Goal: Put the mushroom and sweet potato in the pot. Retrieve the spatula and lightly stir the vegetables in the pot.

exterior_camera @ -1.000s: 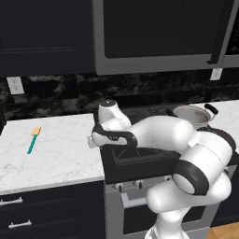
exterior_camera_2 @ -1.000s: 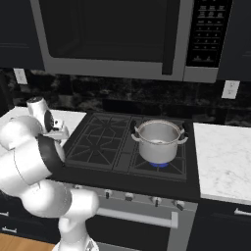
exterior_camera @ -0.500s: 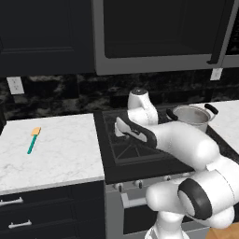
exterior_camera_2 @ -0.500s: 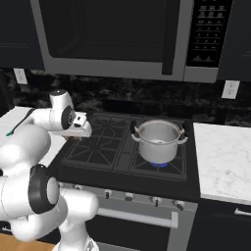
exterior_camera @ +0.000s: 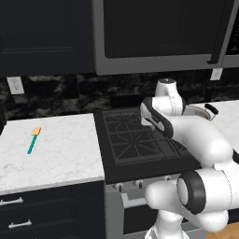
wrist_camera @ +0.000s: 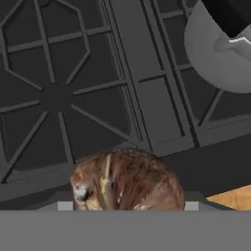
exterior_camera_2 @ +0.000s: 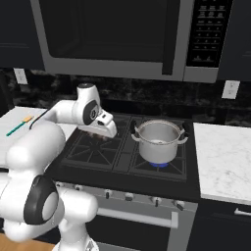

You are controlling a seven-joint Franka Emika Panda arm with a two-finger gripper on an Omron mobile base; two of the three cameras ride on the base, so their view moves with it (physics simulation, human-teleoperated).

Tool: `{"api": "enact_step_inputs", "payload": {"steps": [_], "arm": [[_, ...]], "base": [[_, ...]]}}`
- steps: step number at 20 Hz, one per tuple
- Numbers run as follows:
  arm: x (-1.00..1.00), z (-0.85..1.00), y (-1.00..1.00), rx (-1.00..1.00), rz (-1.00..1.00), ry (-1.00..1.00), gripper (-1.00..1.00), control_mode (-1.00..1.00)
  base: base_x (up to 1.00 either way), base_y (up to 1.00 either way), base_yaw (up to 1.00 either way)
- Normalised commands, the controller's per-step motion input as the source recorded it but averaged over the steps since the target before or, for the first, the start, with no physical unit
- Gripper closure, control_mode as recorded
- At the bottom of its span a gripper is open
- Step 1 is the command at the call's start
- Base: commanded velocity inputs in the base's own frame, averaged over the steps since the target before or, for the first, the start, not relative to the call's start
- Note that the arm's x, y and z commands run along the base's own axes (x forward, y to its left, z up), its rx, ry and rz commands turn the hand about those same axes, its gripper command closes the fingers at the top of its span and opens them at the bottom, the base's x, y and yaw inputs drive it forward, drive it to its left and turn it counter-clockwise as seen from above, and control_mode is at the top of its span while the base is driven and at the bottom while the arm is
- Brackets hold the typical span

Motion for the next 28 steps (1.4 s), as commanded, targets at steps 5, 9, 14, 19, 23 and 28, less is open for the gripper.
{"api": "enact_step_inputs", "payload": {"steps": [5,9,14,19,23,28], "arm": [[0.01,0.10,-1.00,0.03,-0.26,0.00,1.00,-1.00],[0.24,0.00,-1.00,0.07,-0.18,0.02,1.00,-1.00],[0.37,0.00,-1.00,0.09,-0.14,0.00,1.00,-1.00],[0.49,0.00,-0.80,0.05,-0.08,0.02,1.00,-1.00],[0.51,0.00,-0.12,0.03,0.00,0.01,1.00,-1.00],[0.61,-0.14,-0.10,0.00,0.00,0.00,1.00,-1.00]], "base": [[0.00,0.00,0.00],[0.00,0.00,0.00],[0.00,0.00,0.00],[0.00,0.00,0.00],[0.00,0.00,0.00],[0.00,0.00,0.00]]}}
